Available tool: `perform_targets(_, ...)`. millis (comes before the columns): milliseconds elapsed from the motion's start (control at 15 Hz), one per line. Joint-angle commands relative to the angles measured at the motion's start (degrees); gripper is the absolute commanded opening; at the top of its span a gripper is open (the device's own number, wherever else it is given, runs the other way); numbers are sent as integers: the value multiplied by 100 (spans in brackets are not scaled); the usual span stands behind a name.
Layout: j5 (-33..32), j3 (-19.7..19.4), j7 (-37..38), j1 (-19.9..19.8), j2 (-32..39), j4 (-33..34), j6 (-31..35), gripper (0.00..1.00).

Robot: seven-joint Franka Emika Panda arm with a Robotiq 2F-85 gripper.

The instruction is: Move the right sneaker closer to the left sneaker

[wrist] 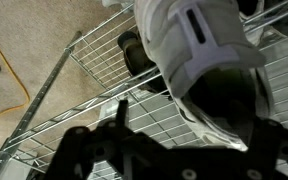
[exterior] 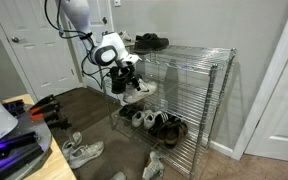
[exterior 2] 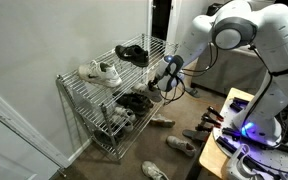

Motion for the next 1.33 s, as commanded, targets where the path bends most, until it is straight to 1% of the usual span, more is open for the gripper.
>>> perform_targets(0, -387, -82, -82, -75, -140, 37, -591, 100)
perform_targets(267, -816, -195, -36, -54, -94, 137, -990, 100)
perform_targets(533, -1182, 57, -145, -263, -28, 238, -1176, 100)
perform_targets(600, -1256, 175, -209, -357, -14, 263, -1169, 75)
perform_targets(667, -1317, 218, -197, -379, 7, 273, -1185, 74)
perform_targets(933, -1470, 358, -192, -485, 19, 247, -1183, 47)
perform_targets(1200, -1491, 355, -170, -477, 49, 229, -1173, 22)
perform_targets(1267, -1493, 339, -157, -449, 38, 204, -1183, 15)
